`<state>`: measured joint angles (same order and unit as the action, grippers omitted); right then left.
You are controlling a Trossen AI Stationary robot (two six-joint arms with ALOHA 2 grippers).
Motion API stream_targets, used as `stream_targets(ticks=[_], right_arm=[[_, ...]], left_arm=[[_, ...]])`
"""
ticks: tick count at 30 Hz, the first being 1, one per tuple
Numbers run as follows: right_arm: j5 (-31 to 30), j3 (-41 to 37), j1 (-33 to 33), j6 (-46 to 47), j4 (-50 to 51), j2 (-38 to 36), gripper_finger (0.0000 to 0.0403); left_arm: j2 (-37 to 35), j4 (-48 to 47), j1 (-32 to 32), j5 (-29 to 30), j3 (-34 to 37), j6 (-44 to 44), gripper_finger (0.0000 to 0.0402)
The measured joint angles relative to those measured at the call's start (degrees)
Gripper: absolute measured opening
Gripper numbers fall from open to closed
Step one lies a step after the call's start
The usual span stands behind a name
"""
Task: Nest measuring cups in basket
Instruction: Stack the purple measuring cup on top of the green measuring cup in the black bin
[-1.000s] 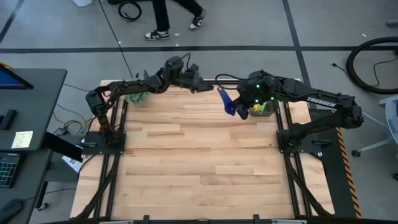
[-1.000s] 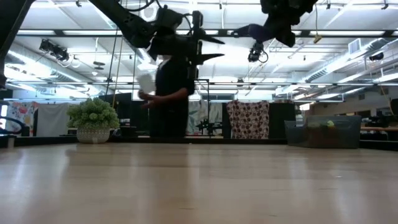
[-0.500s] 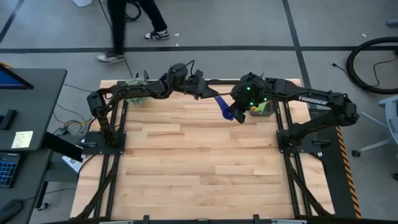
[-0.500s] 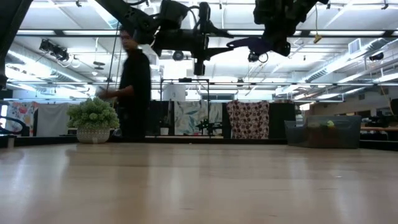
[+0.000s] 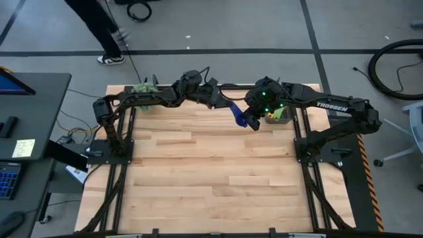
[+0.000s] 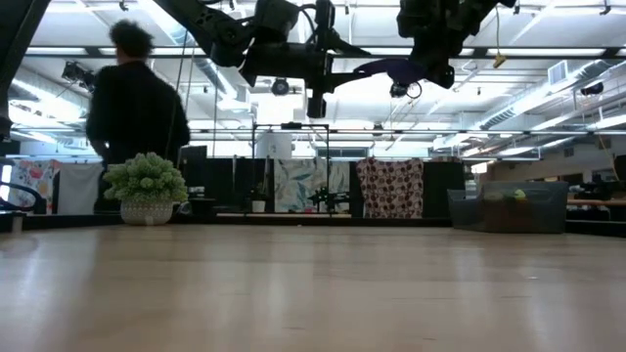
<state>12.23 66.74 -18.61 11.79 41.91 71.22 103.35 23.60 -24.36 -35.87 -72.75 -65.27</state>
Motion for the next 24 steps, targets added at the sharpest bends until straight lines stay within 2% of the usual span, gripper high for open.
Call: stream_targets(ticks=[4,10,19,24], right_arm=[[0.0,0.0,0.0,0.0,0.0,0.0,0.0016],[-0.2,-0.1,0.1,-0.5,0.6,0.0,0.0016],[-1.9,0.0,0.2,-1.8,2.6,-1.2,0.0016],[-0.8,0.0,0.2,-3.4,3.1,-3.2,0.0016]], left_arm=[[0.3,-0.2,0.0,0.9,0.0,2.7,0.0095],[0.8,0.0,0.2,1.3,-0.1,5.1,0.0013],[0.9,0.2,0.0,4.2,-0.2,7.2,0.0011],[0.9,2.5,0.1,5.7,-0.2,7.1,0.0011]])
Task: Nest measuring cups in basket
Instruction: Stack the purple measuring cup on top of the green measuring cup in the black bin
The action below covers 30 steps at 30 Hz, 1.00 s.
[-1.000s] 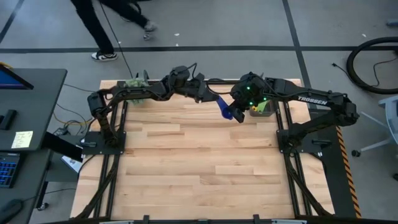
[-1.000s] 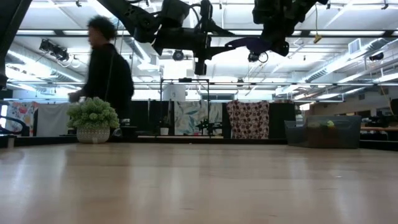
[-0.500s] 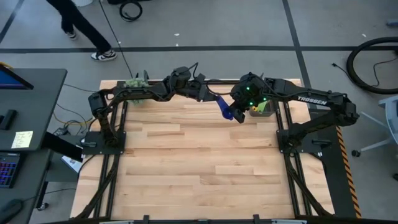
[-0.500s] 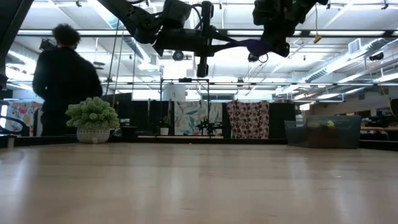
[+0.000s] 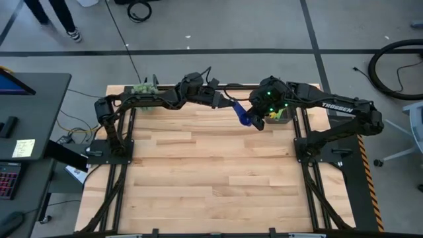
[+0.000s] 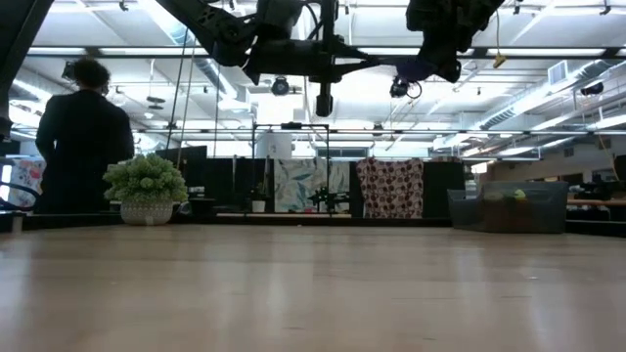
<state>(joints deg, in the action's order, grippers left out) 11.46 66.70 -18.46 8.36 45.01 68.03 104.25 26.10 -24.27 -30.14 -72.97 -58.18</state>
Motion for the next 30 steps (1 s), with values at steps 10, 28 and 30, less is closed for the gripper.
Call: stream_targets(ticks=[10,28,30], right_arm=[[1.7,0.0,0.0,-0.7,2.4,-0.6,0.0055],[1.1,2.8,-0.5,-3.3,3.6,-7.5,0.0106],[0.2,4.4,-0.5,-4.5,5.2,-9.1,0.0106]], left_arm=[[0.0,-0.2,2.5,3.4,0.2,0.2,0.0010],[0.2,-3.5,3.1,14.3,0.3,-0.5,0.0009],[0.2,-3.1,3.6,18.8,0.3,-2.0,0.0009]])
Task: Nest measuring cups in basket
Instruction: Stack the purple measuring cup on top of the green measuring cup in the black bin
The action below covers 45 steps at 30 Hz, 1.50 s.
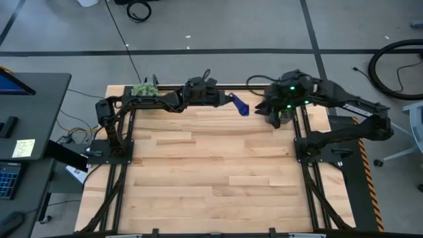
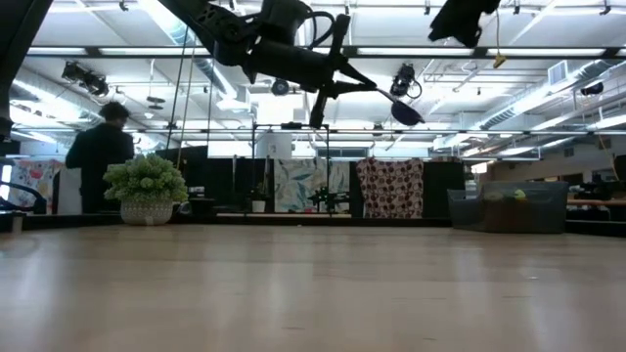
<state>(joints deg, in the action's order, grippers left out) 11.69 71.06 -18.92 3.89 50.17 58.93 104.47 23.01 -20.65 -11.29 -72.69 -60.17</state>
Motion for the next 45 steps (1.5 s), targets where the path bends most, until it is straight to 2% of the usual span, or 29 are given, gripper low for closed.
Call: stream_targets(ticks=[7,14,19,23,28,34,38,42,45], right_arm=[[-13.4,2.1,0.0,-2.6,4.9,-5.7,0.0105],[-24.4,2.1,0.0,-2.6,7.8,-11.1,0.0105],[-30.0,2.1,0.0,-7.4,8.0,-14.2,0.0105],[-31.8,2.1,0.0,-9.8,9.0,-17.0,0.0105],[-33.1,2.1,-0.1,-11.1,12.1,-22.0,0.0105],[-33.1,2.1,-0.1,-11.4,14.3,-27.5,0.0105],[-33.3,2.1,-0.1,-13.0,14.3,-30.2,0.0105],[-33.3,2.1,-0.1,-14.5,14.3,-31.6,0.0105],[-33.3,2.1,-0.1,-15.1,14.3,-31.9,0.0105]], left_arm=[[0.0,6.1,1.3,18.5,0.0,-6.6,0.0009],[1.2,12.3,1.3,24.7,-0.1,-8.6,0.0009],[6.4,23.5,2.8,30.2,-0.1,-13.1,0.0009],[9.4,24.2,5.3,38.5,-3.1,-12.8,0.0009],[14.8,19.7,8.7,46.4,-14.8,-9.1,0.0009],[25.3,12.3,11.7,47.5,-34.6,-8.6,0.0009],[33.3,7.9,12.5,47.8,-47.1,-11.7,0.0009],[40.6,5.4,13.1,53.1,-57.1,-15.9,0.0009],[45.1,5.5,13.2,54.9,-62.3,-18.8,0.0009]])
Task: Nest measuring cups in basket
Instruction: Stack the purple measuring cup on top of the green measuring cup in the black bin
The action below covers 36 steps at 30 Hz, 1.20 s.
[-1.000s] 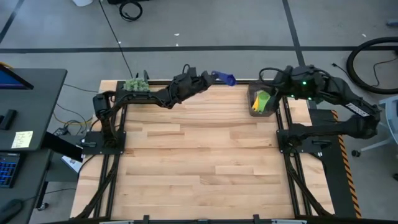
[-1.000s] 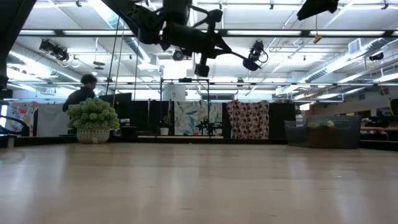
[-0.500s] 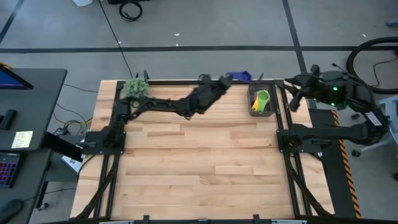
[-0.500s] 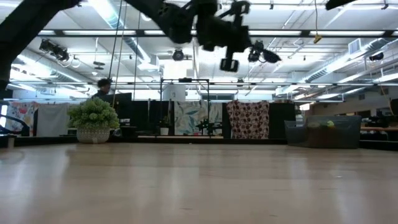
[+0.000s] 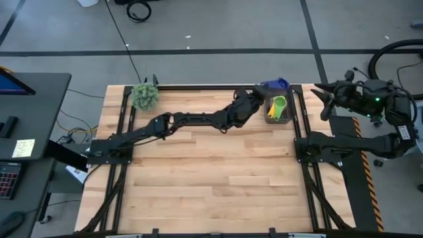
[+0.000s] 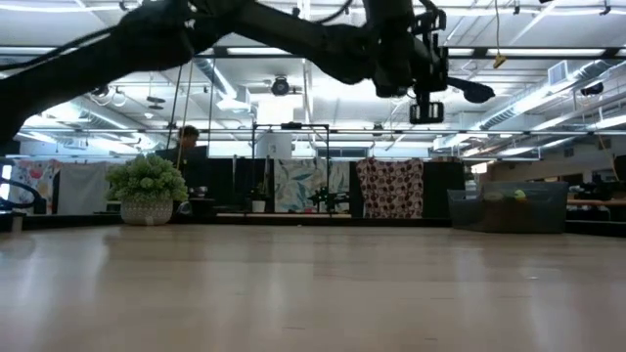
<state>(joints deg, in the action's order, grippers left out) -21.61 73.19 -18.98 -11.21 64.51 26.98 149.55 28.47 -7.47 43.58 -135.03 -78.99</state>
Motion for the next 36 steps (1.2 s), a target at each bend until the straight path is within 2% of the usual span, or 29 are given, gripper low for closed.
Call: stream_targets(ticks=[2,8,13,18,23,30,36], right_arm=[[0.0,0.0,0.0,-0.8,0.0,0.1,0.0105],[-0.2,0.0,0.0,-3.3,0.0,0.1,0.0105],[-0.4,0.0,0.0,-1.0,0.9,0.1,0.0105],[0.6,0.0,0.0,0.5,6.4,0.1,0.0105],[2.3,-1.1,0.0,-4.8,13.3,0.4,0.0105],[8.1,-5.1,0.0,-9.4,13.6,0.4,0.0121],[8.2,-10.7,0.0,-14.1,13.1,0.4,0.0126]], left_arm=[[0.9,1.4,0.2,0.4,1.0,-2.9,0.0009],[3.1,-2.6,1.8,5.2,1.5,-10.2,0.0009],[3.4,-3.5,1.8,2.0,1.6,-10.3,0.0009],[3.3,-1.9,1.3,0.3,1.6,-10.0,0.0009],[3.3,-1.6,0.9,-1.0,1.6,-10.6,0.0009],[3.3,1.7,0.8,-2.2,1.6,-10.6,0.0009],[3.2,2.3,1.2,-4.5,0.2,-10.8,0.0009]])
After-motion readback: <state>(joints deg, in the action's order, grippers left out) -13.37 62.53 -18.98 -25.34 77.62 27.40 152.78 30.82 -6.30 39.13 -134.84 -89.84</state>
